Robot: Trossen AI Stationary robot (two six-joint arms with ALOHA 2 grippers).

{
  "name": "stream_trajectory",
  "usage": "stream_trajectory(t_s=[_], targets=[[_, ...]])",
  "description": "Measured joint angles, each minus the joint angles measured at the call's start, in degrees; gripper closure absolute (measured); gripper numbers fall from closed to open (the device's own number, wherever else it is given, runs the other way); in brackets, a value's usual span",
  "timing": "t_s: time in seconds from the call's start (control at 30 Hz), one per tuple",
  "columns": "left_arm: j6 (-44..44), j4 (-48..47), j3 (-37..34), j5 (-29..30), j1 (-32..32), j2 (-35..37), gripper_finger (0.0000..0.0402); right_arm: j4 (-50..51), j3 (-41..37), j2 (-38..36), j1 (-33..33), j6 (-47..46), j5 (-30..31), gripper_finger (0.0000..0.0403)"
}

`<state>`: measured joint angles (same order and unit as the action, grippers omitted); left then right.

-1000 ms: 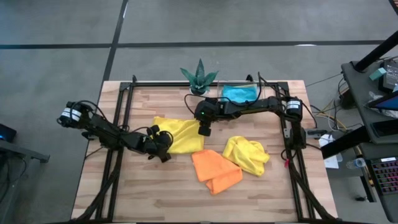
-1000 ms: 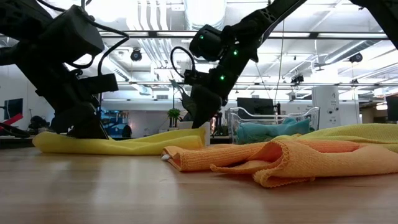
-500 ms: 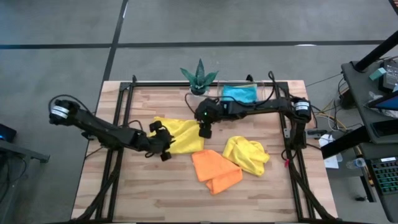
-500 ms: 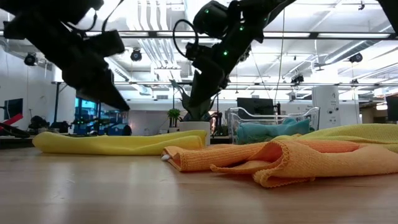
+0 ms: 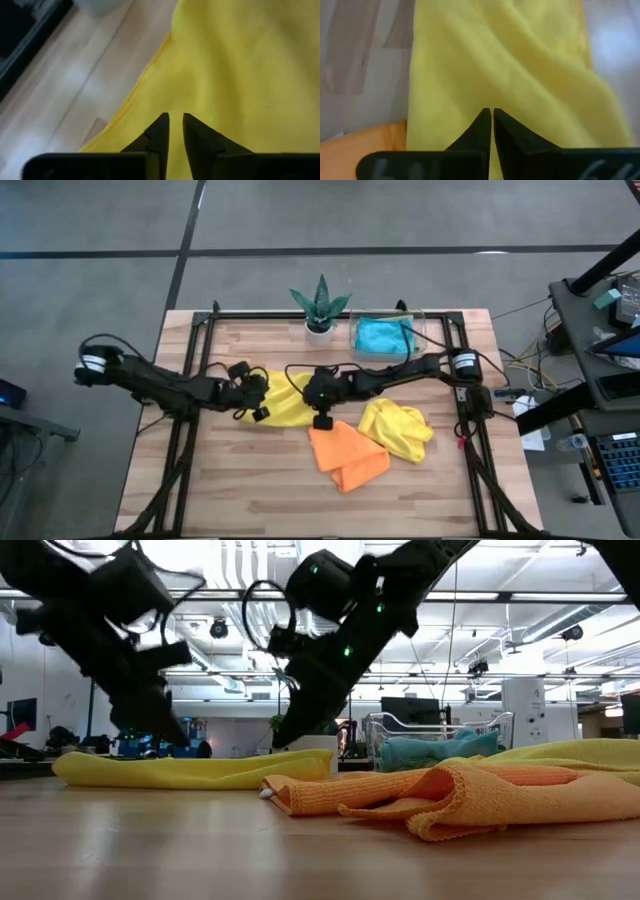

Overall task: Fold microfiber towels
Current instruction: Fold the left yellow microfiber towel

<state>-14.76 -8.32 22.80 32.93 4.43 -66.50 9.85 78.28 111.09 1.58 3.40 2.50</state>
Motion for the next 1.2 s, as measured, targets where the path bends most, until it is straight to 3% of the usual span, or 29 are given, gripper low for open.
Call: stream_trajectory(t_s=[0.17,0.3,0.63,0.87,1.2], targets=[[-1.40,1.43,-0.77,-0.10,-3.39,-4.53,0.0399,0.09,-0.01,2.62,0.04,-2.14,-1.16,0.0394],[-1.42,1.86,-0.64,0.24,-5.01,-8.28,0.0399,1.31,0.00,4.19,0.02,-2.36,-4.13,0.0394],[-4.81,2.15,-0.69,1.80,-7.50,-13.49,0.0401,10.68,0.20,2.84,-0.22,-2.40,-4.42,0.0394],[-5.38,0.24,-0.68,0.44,-7.58,-9.72,0.0401,12.38,0.09,1.06,-0.48,-2.38,-4.04,0.0394],[2.88,2.30,-0.36,-5.59,-7.98,1.74,0.0401,12.12,0.20,-3.23,-0.46,-0.87,-3.66,0.0394]])
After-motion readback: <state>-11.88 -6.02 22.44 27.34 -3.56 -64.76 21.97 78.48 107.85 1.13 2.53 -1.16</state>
